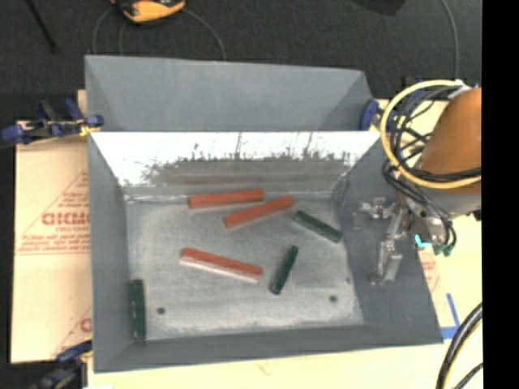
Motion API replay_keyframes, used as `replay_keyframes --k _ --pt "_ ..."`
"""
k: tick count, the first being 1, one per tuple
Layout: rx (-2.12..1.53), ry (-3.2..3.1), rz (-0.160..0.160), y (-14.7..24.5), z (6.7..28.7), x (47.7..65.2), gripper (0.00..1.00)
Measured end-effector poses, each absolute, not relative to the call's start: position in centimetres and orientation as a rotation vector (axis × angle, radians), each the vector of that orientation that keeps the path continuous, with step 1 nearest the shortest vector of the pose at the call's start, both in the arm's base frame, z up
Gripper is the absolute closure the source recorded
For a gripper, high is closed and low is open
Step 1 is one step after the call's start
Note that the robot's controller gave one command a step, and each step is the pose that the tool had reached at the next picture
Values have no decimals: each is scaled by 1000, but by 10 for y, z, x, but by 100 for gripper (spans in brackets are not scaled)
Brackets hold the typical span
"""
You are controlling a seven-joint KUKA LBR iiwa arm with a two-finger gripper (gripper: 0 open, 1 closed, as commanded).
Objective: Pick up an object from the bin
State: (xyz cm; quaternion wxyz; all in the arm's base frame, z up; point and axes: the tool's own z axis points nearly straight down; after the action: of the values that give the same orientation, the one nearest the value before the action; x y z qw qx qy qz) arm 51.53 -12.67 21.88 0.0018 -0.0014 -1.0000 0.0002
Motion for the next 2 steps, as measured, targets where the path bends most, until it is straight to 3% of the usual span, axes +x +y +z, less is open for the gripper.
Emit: replay_keyframes --k 2 --pt "-3 -3150 5 -125 220 518 0"
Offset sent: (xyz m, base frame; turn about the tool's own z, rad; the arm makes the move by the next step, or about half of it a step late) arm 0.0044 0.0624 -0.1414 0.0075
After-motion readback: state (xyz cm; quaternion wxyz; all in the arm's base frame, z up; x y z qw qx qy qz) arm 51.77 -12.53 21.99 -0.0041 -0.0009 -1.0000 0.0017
